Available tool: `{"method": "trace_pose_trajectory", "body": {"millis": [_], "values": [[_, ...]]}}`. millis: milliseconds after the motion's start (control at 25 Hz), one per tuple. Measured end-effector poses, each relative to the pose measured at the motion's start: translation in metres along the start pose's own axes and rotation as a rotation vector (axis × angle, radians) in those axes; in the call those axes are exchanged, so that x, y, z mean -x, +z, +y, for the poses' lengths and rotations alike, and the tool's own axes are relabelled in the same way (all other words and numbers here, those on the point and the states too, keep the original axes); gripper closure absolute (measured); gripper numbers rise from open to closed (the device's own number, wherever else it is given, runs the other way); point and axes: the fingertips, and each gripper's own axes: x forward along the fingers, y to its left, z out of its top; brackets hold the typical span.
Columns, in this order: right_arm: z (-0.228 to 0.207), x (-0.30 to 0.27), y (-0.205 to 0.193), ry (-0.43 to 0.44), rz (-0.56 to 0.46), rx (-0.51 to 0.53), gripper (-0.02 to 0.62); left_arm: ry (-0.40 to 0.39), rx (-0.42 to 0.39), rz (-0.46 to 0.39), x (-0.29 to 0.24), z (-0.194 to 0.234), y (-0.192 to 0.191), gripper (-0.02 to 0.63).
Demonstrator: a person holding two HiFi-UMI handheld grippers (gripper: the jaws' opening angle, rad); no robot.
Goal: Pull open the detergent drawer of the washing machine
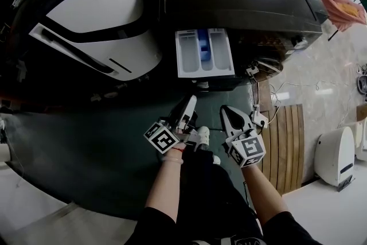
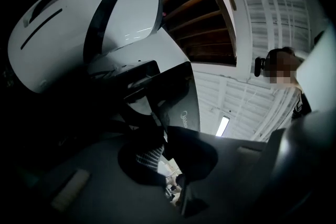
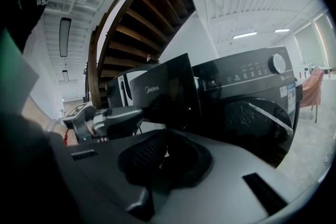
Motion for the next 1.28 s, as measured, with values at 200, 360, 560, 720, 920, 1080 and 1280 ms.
{"method": "trace_pose_trajectory", "body": {"millis": [200,360,560,720,920,1080,1280], "values": [[0.004,0.001,0.014,0.007,-0.016,0.024,0.584,0.047,-0.108,0.061,0.004,-0.004,0.001,0.597],[0.006,0.006,0.031,0.010,-0.032,0.039,0.584,0.095,-0.225,0.092,0.011,-0.012,0.007,0.598],[0.007,0.017,0.058,0.008,-0.057,0.053,0.584,0.154,-0.316,0.100,0.015,-0.031,0.025,0.598],[0.010,0.025,0.078,0.012,-0.073,0.070,0.584,0.225,-0.469,0.123,0.017,-0.046,0.043,0.598],[0.017,0.035,0.100,0.013,-0.097,0.088,0.584,0.305,-0.657,0.136,0.024,-0.067,0.066,0.598],[0.020,0.041,0.118,0.018,-0.113,0.101,0.584,0.351,-0.787,0.147,0.028,-0.082,0.080,0.598],[0.025,0.047,0.138,0.019,-0.131,0.131,0.584,0.385,-0.844,0.105,0.035,-0.101,0.101,0.598]]}}
